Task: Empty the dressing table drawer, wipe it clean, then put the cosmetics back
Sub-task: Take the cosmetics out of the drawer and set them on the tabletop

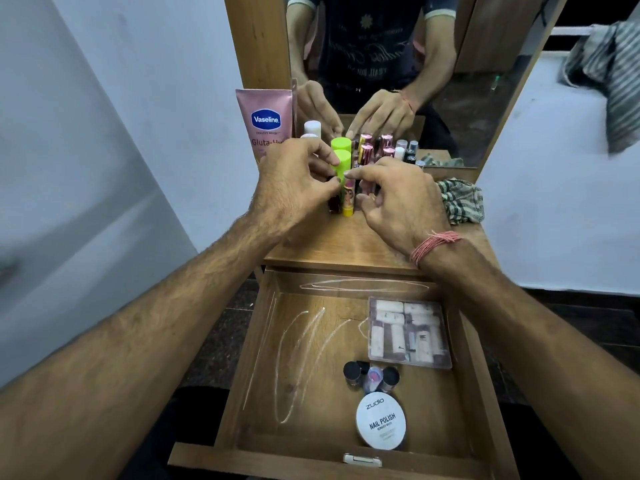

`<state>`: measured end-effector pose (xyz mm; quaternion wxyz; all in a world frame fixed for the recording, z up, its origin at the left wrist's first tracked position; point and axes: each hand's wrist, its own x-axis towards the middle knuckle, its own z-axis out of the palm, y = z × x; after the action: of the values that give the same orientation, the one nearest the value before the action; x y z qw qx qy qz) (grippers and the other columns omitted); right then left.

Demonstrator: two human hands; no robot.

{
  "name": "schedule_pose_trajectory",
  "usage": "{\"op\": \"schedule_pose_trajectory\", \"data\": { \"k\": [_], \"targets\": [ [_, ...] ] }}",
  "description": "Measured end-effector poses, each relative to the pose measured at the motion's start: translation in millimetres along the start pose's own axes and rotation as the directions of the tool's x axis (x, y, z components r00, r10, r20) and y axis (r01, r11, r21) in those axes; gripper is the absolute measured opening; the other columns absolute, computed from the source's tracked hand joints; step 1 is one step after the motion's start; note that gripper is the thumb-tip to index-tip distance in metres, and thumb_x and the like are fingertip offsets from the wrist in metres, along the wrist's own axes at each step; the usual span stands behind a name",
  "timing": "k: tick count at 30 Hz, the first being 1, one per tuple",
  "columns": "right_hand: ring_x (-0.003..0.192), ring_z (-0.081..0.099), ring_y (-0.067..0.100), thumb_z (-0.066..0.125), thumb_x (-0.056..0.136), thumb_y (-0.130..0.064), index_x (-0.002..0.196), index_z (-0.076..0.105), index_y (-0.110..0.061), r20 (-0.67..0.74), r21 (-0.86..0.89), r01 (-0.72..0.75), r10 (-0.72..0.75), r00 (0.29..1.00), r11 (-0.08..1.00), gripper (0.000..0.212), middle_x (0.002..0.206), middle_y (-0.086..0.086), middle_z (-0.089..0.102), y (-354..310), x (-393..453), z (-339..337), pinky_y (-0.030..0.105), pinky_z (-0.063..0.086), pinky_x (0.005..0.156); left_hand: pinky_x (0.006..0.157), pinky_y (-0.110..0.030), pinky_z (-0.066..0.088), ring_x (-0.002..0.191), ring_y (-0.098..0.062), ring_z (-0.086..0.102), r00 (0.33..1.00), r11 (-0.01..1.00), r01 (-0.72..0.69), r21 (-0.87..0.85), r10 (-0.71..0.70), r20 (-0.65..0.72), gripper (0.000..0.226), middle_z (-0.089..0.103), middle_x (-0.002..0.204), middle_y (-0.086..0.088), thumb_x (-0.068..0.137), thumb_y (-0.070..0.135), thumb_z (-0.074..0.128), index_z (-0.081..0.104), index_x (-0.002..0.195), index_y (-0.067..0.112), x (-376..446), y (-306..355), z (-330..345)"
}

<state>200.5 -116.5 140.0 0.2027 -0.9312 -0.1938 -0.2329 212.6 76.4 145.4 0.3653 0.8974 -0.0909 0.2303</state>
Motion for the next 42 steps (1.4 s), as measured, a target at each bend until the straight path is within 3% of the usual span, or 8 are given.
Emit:
{"op": "schedule_pose_trajectory", "data": {
  "k": [7, 12, 19, 22, 25, 31, 39, 42],
  "targets": [
    [0.081, 0.063, 0.006, 0.078, 0.091, -0.028, 0.139, 0.064, -0.038, -0.001, 0.119, -0.033, 0.034, 0.999, 0.992, 0.050, 0.102, -0.016, 0.069, 7, -16, -8, 0.041, 0.062, 0.082, 0.084, -0.029, 0.069, 0.091, -0.001, 0.080, 0.999, 0.997, 0.003, -0.079, -0.007, -0.050, 0.034, 0.082, 0.098, 0.010, 0.084, 0.032, 0.100, 0.082, 0.110, 0.019, -11, -4, -1],
    [0.070, 0.063, -0.003, 0.081, 0.093, -0.019, 0.106, 0.076, -0.028, 0.221, 0.297, 0.004, -0.072, 0.973, 0.955, 0.017, 0.091, -0.017, 0.072, 17, -67, -29, 0.017, 0.054, 0.069, 0.083, -0.026, 0.067, 0.086, -0.002, 0.077, 0.997, 0.997, -0.053, -0.055, 0.050, -0.058, 0.018, 0.080, 0.092, 0.015, 0.089, 0.022, 0.090, 0.083, 0.105, 0.023, -62, 9, -10],
    [0.073, 0.063, -0.011, 0.082, 0.090, -0.023, 0.107, 0.079, -0.038, 0.731, 0.145, 0.024, -0.124, 0.671, 0.989, 0.023, 0.095, -0.025, 0.073, 33, -149, -30, 0.014, 0.045, 0.069, 0.098, -0.033, 0.064, 0.098, 0.010, 0.073, 0.785, 0.999, 0.022, 0.030, -0.036, 0.619, 0.025, 0.081, 0.104, 0.025, 0.089, 0.023, 0.080, 0.084, 0.109, 0.038, -155, 14, -7],
    [0.076, 0.058, -0.018, 0.077, 0.092, -0.020, 0.116, 0.077, -0.037, 0.759, 0.062, 0.044, -0.076, 0.646, 0.997, 0.030, 0.099, -0.024, 0.071, 34, -166, -21, 0.005, 0.036, 0.068, 0.075, -0.004, 0.049, 0.070, 0.019, 0.064, 0.708, 0.997, 0.016, 0.076, -0.065, 0.703, 0.031, 0.079, 0.114, 0.025, 0.093, 0.023, 0.080, 0.082, 0.120, 0.037, -173, 19, -4],
    [0.098, 0.067, 0.005, 0.071, 0.093, -0.022, 0.120, 0.076, -0.037, 0.719, -0.007, 0.081, -0.052, 0.693, 0.997, 0.031, 0.106, -0.019, 0.075, 31, -173, -15, 0.026, 0.054, 0.084, 0.061, 0.000, 0.042, 0.065, 0.022, 0.059, 0.657, 0.995, 0.006, 0.100, -0.080, 0.750, 0.039, 0.076, 0.124, 0.023, 0.096, 0.020, 0.079, 0.077, 0.133, 0.031, -177, 21, 1],
    [0.104, 0.067, 0.013, 0.075, 0.089, -0.024, 0.113, 0.074, -0.033, 0.695, -0.047, 0.180, -0.097, 0.713, 0.982, 0.026, 0.101, -0.017, 0.072, 23, -171, -14, 0.038, 0.057, 0.087, 0.107, -0.034, 0.060, 0.111, 0.000, 0.072, 0.559, 0.980, 0.127, 0.152, -0.197, 0.805, 0.047, 0.077, 0.119, 0.019, 0.093, 0.019, 0.081, 0.071, 0.137, 0.029, -180, 15, 10],
    [0.113, 0.067, 0.018, 0.075, 0.095, -0.030, 0.124, 0.069, -0.035, 0.646, -0.024, 0.261, -0.184, 0.741, 0.965, 0.030, 0.114, -0.014, 0.072, 27, -170, -10, 0.034, 0.053, 0.085, 0.117, -0.040, 0.054, 0.117, -0.005, 0.074, 0.553, 0.916, 0.393, 0.078, -0.303, 0.776, 0.047, 0.083, 0.116, 0.015, 0.098, 0.007, 0.065, 0.073, 0.136, 0.034, -182, 8, 16],
    [0.120, 0.065, 0.017, 0.070, 0.100, -0.036, 0.139, 0.065, -0.036, 0.646, -0.007, 0.265, -0.198, 0.737, 0.964, 0.039, 0.122, -0.014, 0.068, 32, -166, -10, 0.036, 0.053, 0.088, 0.115, -0.062, 0.054, 0.125, -0.032, 0.075, 0.553, 0.873, 0.486, 0.035, -0.338, 0.762, 0.044, 0.084, 0.116, 0.015, 0.093, 0.018, 0.059, 0.076, 0.128, 0.038, -185, 1, 15]
  ]
}}
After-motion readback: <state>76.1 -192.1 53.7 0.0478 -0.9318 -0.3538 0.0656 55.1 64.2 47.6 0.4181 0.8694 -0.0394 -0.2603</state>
